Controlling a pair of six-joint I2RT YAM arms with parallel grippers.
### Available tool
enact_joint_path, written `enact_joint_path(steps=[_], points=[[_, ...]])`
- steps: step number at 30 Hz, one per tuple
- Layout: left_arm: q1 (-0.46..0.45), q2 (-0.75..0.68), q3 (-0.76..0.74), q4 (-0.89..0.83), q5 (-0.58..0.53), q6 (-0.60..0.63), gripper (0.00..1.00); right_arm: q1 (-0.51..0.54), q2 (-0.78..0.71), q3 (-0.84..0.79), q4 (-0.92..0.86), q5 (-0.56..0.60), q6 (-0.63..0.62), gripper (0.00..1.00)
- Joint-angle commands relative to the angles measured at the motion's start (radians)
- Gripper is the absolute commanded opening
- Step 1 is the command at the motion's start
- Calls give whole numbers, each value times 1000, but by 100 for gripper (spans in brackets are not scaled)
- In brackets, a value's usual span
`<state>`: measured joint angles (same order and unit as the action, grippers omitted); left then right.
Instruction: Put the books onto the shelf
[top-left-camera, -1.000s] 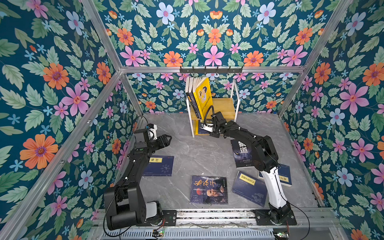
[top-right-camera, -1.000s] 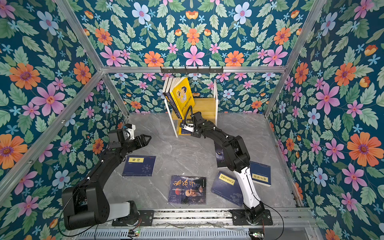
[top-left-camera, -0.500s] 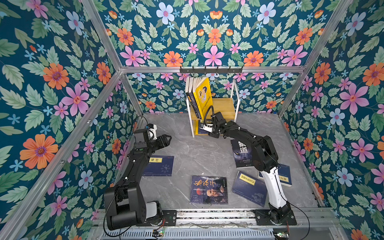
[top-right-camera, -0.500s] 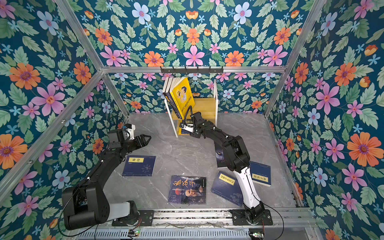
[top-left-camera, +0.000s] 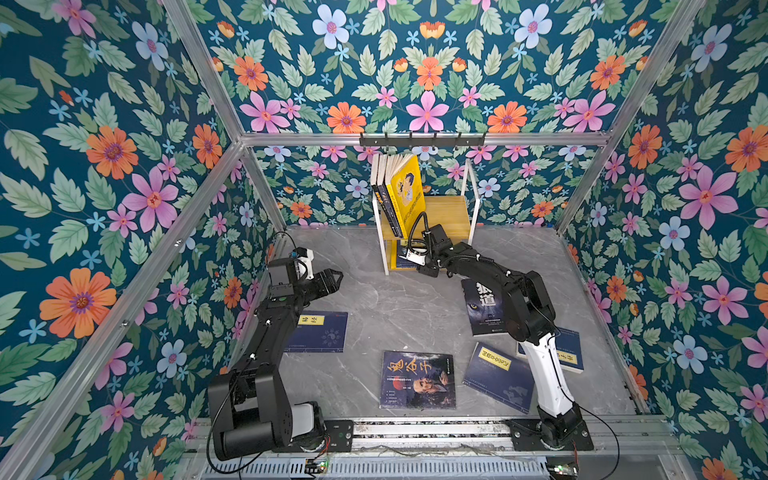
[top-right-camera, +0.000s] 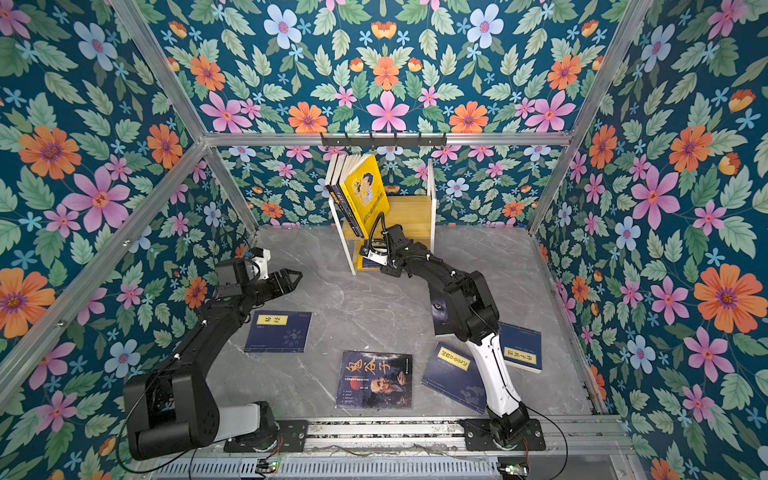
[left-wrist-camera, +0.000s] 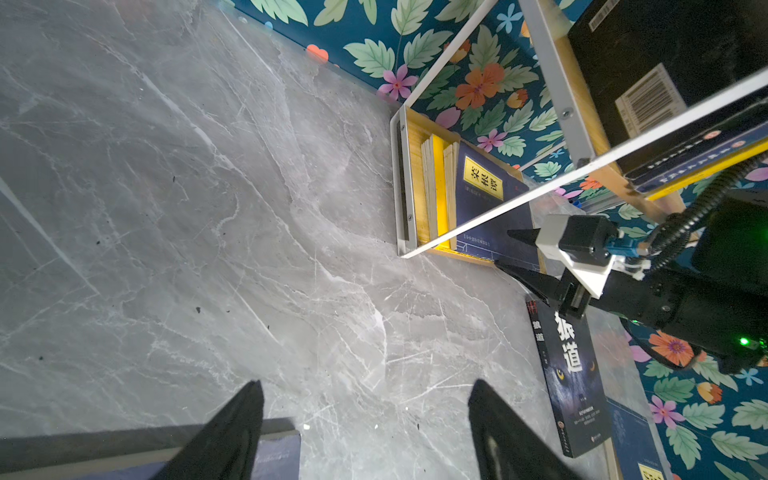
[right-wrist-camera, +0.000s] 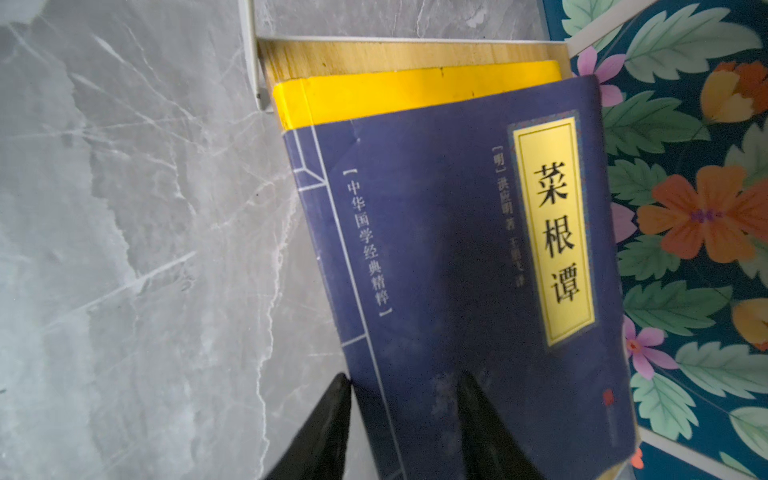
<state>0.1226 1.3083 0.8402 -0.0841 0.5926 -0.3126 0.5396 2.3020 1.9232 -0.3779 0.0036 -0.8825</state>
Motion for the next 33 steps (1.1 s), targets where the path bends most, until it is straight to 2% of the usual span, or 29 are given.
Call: enact_joint_path(steps=[1,12,15,18,23,30,31,32,33], points=[[2,-1,-1,18,-7,1,79,-1,7,9,-5,-8,9,42],[2,-6,2,12,-6,6,79,0,-6,13,-11,-10,4,39],[3,-7,9,3,-9,21,79,7,-30,5,-28,-8,2,44],[5,-7,40,-57,-54,104,82,27,-90,-38,-26,-27,17,47],[11,-18,112,-188,-190,271,89,74,-204,-154,-23,-44,67,52],[78,4,166,-333,-282,380,94,156,-409,-463,121,-42,204,57],[90,13,161,-351,-297,384,95,169,-437,-506,151,-37,229,59],[105,16,143,-345,-300,381,95,181,-461,-548,182,-34,252,65],[124,9,111,-322,-303,368,95,193,-487,-592,211,-35,280,80]])
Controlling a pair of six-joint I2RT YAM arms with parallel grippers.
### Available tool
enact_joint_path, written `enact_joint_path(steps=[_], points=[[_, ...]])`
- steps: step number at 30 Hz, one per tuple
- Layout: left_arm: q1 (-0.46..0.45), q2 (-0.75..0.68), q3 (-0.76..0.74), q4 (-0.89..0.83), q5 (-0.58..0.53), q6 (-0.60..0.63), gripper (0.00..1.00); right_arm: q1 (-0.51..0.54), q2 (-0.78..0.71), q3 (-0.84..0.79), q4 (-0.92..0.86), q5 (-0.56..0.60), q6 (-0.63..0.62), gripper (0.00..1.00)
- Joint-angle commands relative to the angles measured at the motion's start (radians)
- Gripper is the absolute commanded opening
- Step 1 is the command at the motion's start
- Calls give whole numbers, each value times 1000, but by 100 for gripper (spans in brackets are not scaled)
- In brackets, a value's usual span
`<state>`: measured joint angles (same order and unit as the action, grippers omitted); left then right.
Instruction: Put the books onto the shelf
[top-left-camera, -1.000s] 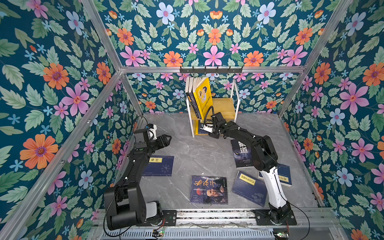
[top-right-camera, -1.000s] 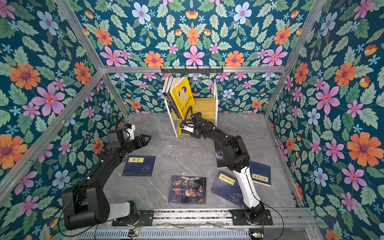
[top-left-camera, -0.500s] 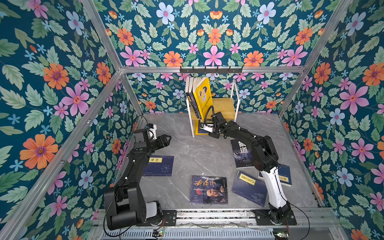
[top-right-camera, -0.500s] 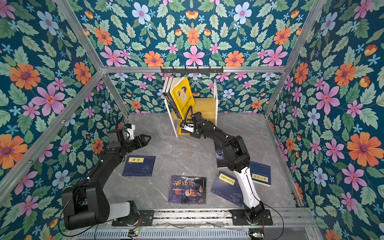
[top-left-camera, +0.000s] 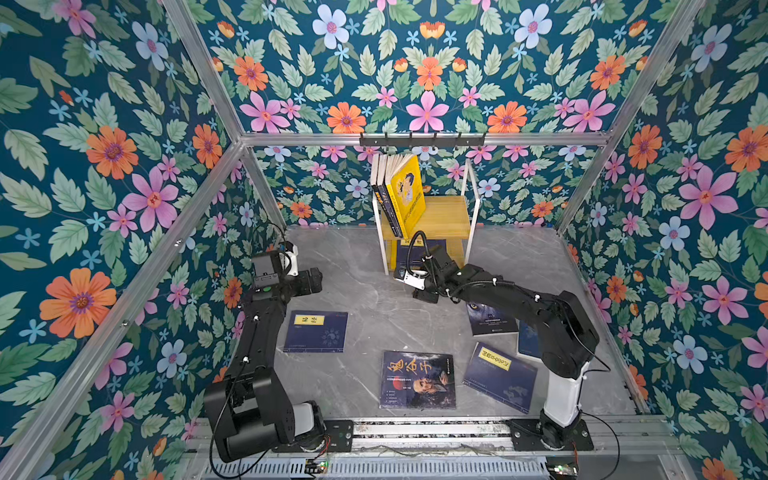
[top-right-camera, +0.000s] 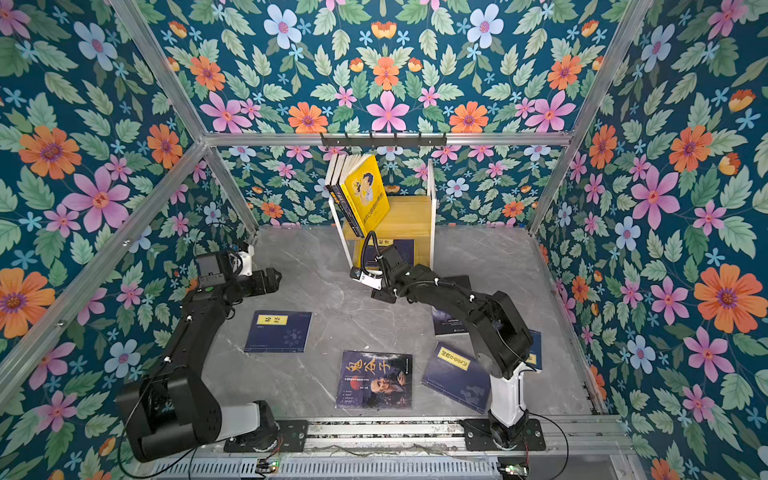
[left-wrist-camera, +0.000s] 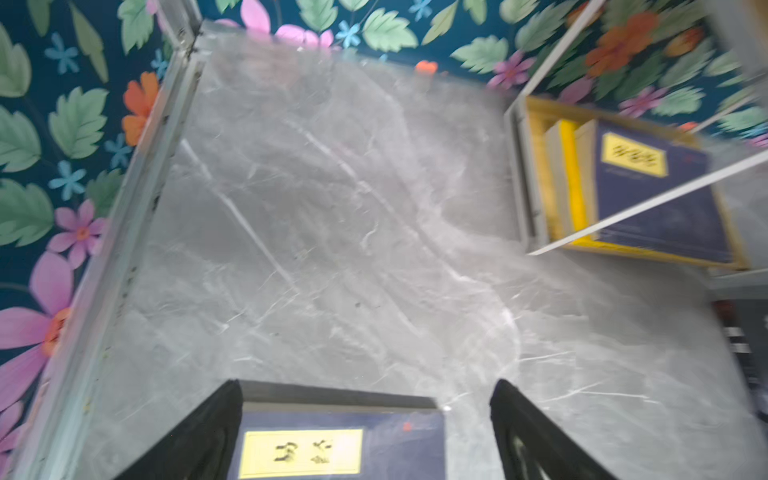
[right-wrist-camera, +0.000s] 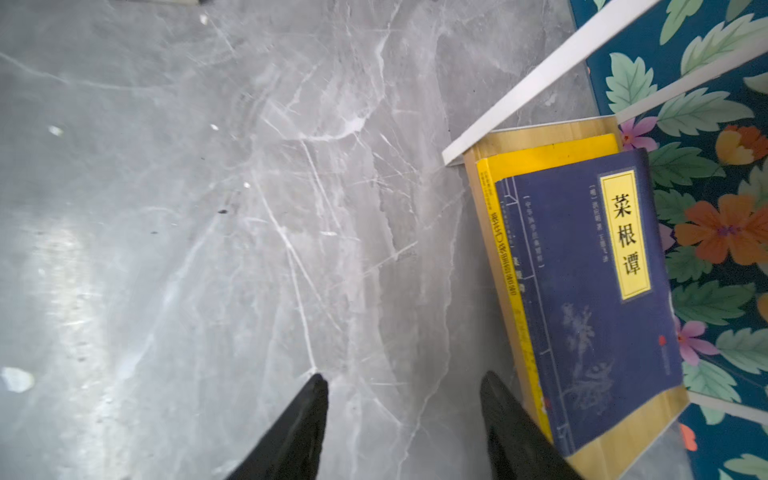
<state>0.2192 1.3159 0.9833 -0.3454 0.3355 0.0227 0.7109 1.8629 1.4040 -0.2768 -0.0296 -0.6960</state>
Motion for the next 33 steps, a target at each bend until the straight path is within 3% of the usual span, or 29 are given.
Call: enact_joint_path(steps=[1,2,3,6,12,22,28,33], points=[[46,-9,-67,-27,-44,14,93,32,-67,-108,134,-1,128,83],[66,-16,-93,-4,-32,-1,92,39,-84,-134,151,3,159,95],[92,-18,-115,14,-15,-19,91,49,-103,-162,165,6,194,99],[146,-12,-156,52,1,-42,91,70,-162,-260,229,19,278,99],[202,103,-142,52,-4,-23,100,78,-299,-433,293,20,430,99],[207,267,-135,47,26,-7,100,84,-541,-676,332,30,554,95],[205,284,-173,50,100,-67,94,105,-582,-697,310,-4,580,91],[187,244,-217,58,158,-138,86,174,-498,-609,301,-24,581,89]])
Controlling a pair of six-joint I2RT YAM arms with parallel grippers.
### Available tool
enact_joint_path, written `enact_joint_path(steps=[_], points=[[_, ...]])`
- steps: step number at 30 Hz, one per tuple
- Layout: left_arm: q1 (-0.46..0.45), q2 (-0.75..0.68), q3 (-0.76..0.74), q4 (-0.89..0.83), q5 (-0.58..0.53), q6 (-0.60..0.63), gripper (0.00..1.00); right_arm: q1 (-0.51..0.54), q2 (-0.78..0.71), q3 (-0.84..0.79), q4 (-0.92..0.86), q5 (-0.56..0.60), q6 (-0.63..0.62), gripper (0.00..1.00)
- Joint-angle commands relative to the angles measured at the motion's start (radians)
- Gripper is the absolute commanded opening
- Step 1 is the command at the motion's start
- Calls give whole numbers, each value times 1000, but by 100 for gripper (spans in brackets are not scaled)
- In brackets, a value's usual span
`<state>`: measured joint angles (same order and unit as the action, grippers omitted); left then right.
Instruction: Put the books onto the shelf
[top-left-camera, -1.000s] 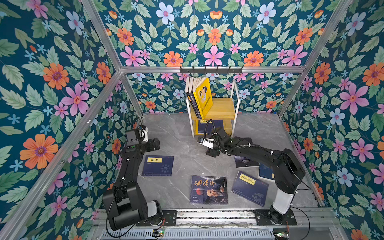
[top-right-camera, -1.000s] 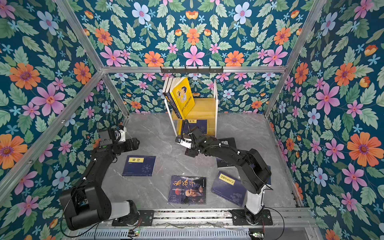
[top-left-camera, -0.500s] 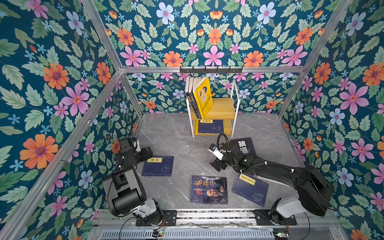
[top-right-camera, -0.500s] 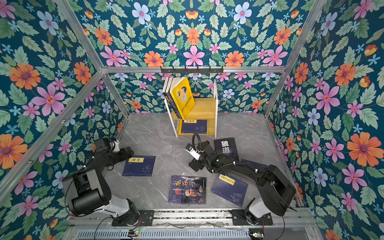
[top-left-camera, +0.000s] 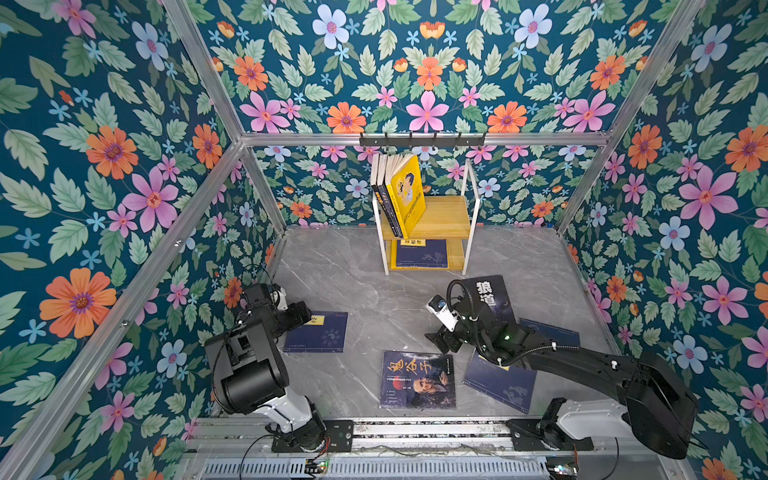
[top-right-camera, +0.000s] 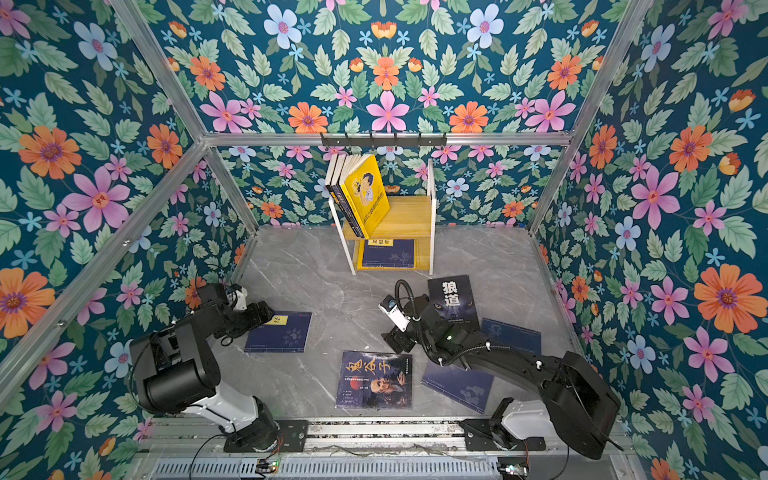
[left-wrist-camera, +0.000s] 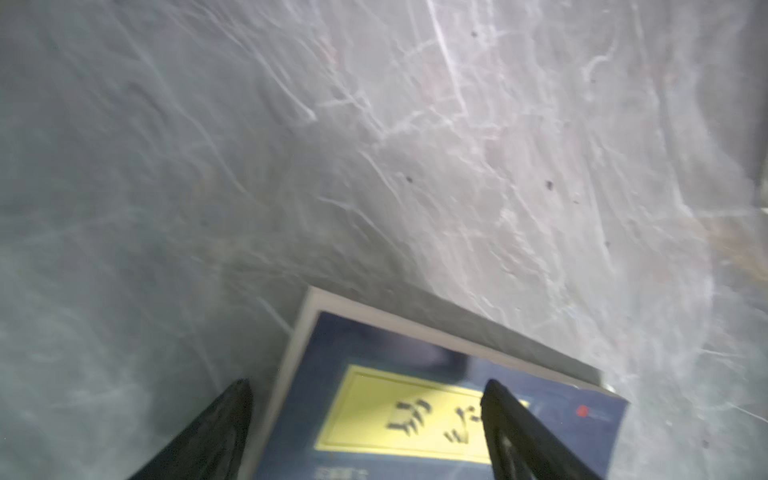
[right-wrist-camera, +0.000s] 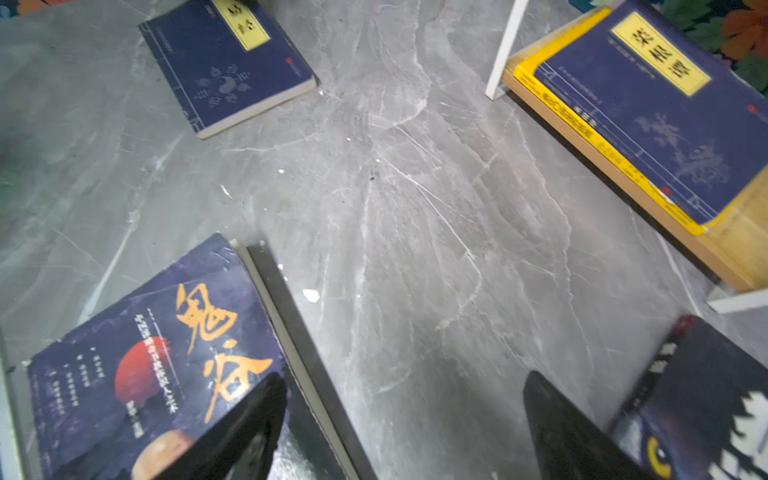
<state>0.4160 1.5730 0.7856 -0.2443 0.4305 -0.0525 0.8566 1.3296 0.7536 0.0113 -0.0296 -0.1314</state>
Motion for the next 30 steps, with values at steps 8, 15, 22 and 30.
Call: enact_joint_path(steps=[8,15,22,30], points=[[-75,-40,-59,-32,99,-119,80,171,375,362,-10,-78,-20,89],[-150,-24,-67,-26,122,-144,79,241,623,610,-61,-129,-38,91],[-172,-5,-61,-23,134,-163,78,276,801,766,-151,-155,-67,92],[-207,12,-57,-26,140,-159,78,284,918,852,-221,-52,-109,93]])
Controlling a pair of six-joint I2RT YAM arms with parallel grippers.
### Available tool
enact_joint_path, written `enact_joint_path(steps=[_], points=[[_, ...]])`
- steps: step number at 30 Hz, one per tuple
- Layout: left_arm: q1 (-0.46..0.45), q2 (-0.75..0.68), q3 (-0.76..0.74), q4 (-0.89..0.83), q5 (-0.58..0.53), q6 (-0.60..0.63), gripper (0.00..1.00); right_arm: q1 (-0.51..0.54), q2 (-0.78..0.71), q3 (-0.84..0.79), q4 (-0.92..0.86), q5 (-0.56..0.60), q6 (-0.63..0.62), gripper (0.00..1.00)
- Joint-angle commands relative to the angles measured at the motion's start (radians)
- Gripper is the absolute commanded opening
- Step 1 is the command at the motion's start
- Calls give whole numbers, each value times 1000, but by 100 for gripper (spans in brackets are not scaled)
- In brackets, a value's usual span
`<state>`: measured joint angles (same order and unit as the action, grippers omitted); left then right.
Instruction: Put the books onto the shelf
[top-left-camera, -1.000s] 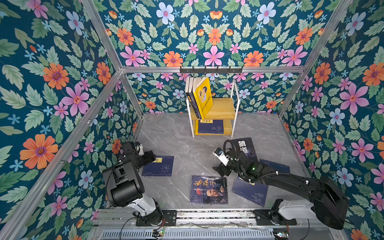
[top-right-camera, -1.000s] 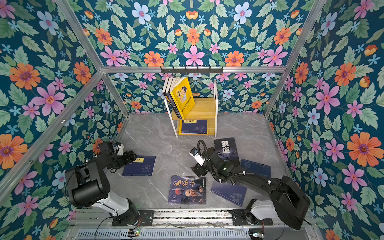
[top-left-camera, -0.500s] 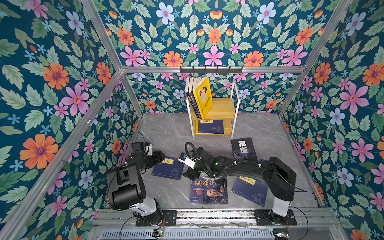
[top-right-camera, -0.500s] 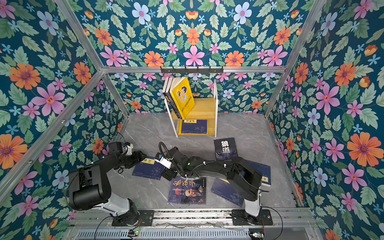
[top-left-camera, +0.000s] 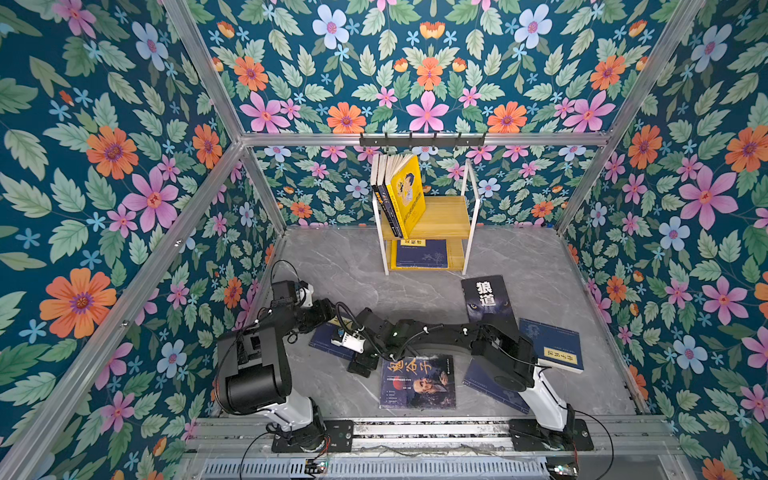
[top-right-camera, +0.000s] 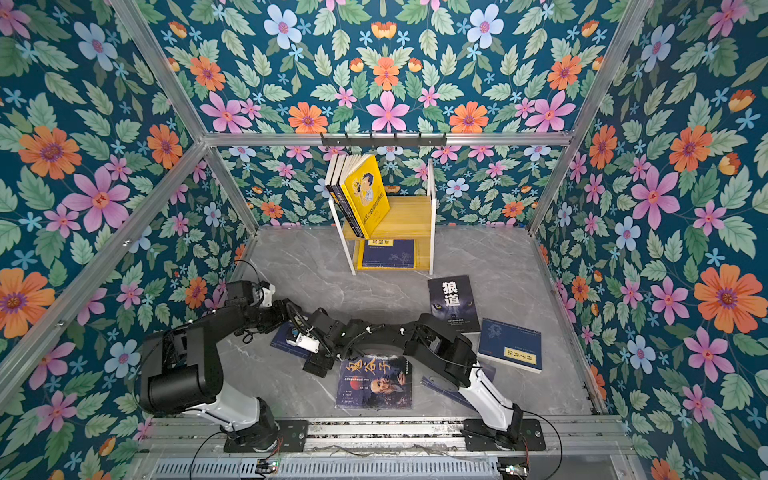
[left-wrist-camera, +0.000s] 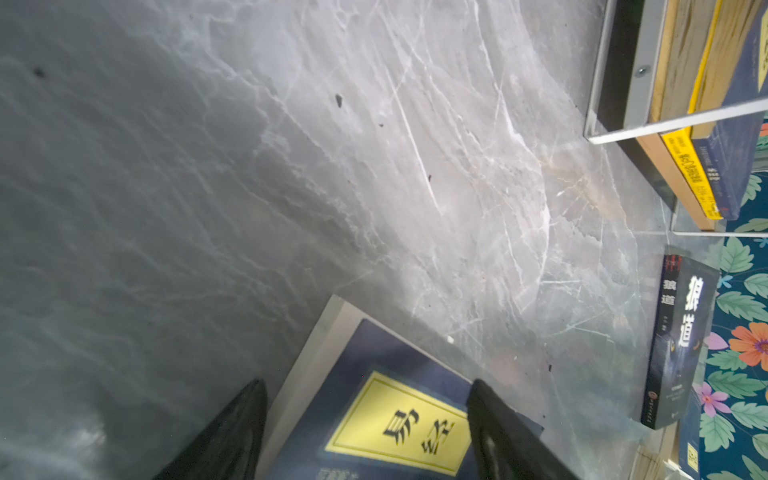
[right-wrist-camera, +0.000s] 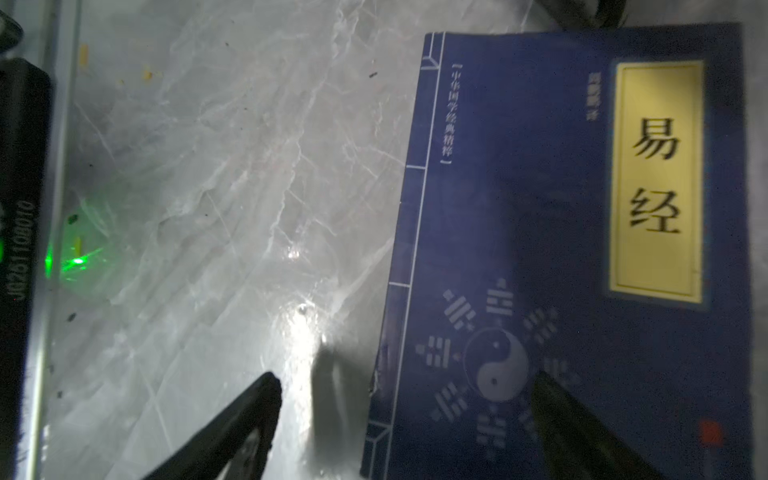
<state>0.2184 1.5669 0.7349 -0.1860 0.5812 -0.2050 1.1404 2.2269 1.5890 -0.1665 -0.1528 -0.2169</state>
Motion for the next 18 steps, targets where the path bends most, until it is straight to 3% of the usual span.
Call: enact_joint_path(steps=[1,6,18], points=[[-12,22,-2,-87,-12,-8,78,0,33,31,-65,112,-40,93],[-46,50,13,-96,-7,-11,78,-30,-29,-46,-46,296,-42,91],[-142,67,46,-109,69,-51,69,-172,-196,-265,-12,259,17,89]])
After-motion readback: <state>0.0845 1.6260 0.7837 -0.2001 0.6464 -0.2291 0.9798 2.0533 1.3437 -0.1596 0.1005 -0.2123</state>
